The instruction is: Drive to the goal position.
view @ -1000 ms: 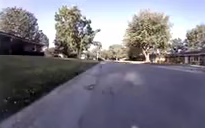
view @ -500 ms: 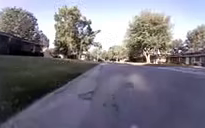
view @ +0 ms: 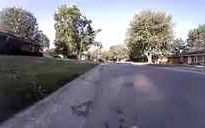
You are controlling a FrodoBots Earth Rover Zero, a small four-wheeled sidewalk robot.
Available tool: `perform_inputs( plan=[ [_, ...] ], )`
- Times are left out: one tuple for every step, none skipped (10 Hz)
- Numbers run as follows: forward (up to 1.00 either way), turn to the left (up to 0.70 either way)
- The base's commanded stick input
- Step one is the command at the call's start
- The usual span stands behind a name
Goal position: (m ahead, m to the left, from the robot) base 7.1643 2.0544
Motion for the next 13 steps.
perform_inputs(
  plan=[
    [0.99, 0.00],
    [0.99, 0.00],
    [0.99, 0.00],
    [1.00, 0.00],
    [1.00, 0.00],
    [1.00, 0.00],
    [1.00, 0.00],
    [1.00, 0.00],
    [1.00, 0.00],
    [1.00, 0.00],
    [1.00, 0.00],
    [1.00, 0.00],
    [1.00, 0.00]
  ],
)
